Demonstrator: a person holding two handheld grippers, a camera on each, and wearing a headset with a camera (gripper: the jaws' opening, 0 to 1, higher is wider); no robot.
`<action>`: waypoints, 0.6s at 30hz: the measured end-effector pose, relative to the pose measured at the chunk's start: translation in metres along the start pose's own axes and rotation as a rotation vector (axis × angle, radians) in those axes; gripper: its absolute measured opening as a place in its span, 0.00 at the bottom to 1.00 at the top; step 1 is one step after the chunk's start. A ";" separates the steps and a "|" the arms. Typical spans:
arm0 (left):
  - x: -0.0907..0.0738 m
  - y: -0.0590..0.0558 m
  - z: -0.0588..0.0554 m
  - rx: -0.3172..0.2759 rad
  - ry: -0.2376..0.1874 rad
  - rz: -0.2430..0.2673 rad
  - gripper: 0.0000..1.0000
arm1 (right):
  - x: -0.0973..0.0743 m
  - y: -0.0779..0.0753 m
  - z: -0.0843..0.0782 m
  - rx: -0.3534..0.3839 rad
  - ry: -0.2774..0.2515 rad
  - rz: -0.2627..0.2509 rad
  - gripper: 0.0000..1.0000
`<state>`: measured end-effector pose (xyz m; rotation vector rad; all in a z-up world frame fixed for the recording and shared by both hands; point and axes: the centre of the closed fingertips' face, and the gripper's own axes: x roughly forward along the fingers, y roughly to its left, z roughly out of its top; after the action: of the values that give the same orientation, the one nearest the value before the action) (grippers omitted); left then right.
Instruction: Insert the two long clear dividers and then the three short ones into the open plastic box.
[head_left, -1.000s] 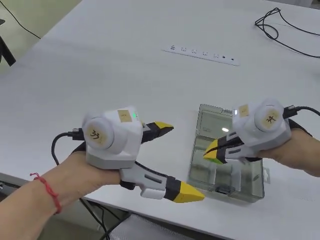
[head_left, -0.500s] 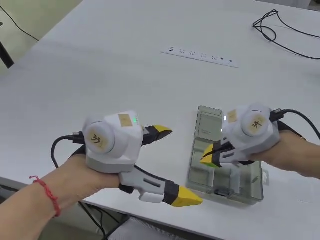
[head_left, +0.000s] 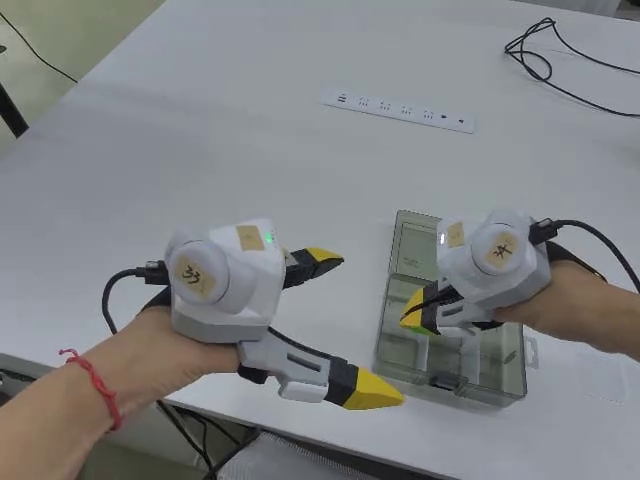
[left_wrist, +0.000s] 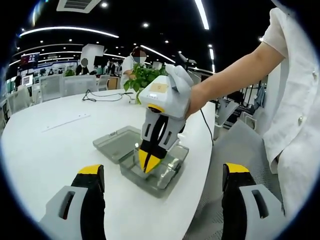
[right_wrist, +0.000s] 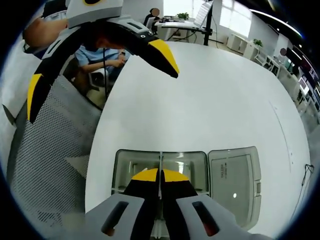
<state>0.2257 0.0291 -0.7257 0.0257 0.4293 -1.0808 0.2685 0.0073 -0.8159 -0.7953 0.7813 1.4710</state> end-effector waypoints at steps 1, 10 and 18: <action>0.000 0.000 0.000 -0.001 0.001 0.000 1.00 | 0.000 0.000 0.000 -0.001 0.001 -0.001 0.03; 0.000 -0.002 0.001 0.004 0.002 -0.002 1.00 | -0.004 -0.001 0.004 0.053 -0.044 -0.008 0.04; -0.001 -0.002 0.003 -0.003 -0.003 0.004 1.00 | -0.018 -0.003 0.013 0.072 -0.086 -0.019 0.12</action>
<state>0.2243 0.0285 -0.7225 0.0222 0.4278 -1.0764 0.2717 0.0090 -0.7937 -0.6791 0.7559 1.4427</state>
